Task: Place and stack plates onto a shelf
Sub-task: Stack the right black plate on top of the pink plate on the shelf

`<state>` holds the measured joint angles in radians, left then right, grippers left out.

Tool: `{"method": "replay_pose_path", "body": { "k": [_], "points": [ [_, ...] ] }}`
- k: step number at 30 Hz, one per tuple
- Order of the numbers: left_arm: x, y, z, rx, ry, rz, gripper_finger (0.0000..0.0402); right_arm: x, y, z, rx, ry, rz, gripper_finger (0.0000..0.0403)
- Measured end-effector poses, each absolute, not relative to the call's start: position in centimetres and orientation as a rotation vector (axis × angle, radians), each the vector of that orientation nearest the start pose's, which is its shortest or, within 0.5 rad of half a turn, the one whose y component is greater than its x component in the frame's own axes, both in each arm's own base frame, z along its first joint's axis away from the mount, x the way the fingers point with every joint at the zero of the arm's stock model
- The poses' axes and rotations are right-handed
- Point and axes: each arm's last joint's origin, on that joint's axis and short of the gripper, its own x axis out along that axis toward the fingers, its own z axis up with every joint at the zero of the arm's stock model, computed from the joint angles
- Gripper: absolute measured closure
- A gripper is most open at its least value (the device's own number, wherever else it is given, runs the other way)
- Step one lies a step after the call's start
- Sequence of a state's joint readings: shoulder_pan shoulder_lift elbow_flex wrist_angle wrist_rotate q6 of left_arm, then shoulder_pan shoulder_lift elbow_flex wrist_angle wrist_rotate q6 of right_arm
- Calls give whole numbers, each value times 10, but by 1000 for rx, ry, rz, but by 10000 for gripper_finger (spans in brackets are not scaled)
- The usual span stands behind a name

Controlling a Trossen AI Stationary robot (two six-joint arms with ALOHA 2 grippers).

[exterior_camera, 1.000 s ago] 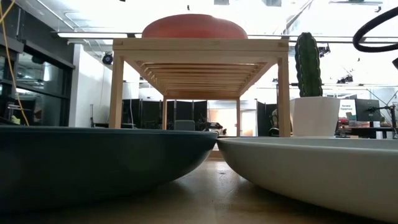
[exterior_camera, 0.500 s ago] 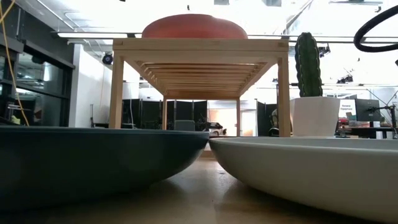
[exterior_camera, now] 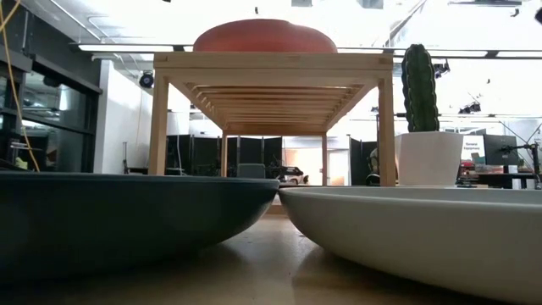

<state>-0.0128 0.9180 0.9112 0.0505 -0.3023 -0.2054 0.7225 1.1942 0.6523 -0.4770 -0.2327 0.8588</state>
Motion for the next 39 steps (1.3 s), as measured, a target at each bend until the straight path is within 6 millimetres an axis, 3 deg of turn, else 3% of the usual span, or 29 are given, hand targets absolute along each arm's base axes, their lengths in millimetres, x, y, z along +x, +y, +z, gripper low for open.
{"method": "replay_pose_path", "body": {
  "k": [6, 14, 20, 25, 31, 35, 39],
  "points": [
    [200, 6, 376, -214, -80, 283, 328, 165, 140, 243, 626, 1056, 473, 403],
    [200, 6, 378, -216, -93, 282, 328, 208, 108, 322, 654, 702, 427, 403],
    [198, 6, 392, -238, -241, 264, 328, 235, 52, 393, 556, 401, 244, 403],
    [195, 6, 401, -252, -338, 250, 328, 240, -15, 434, 512, 245, -122, 403],
    [186, 5, 409, -253, -396, 201, 328, 253, -93, 449, 529, 157, -480, 403],
    [178, 5, 413, -254, -420, 188, 328, 272, -138, 426, 639, 220, -624, 403],
    [173, 5, 416, -256, -437, 186, 328, 287, -170, 392, 781, 321, -696, 403]
  ]
}}
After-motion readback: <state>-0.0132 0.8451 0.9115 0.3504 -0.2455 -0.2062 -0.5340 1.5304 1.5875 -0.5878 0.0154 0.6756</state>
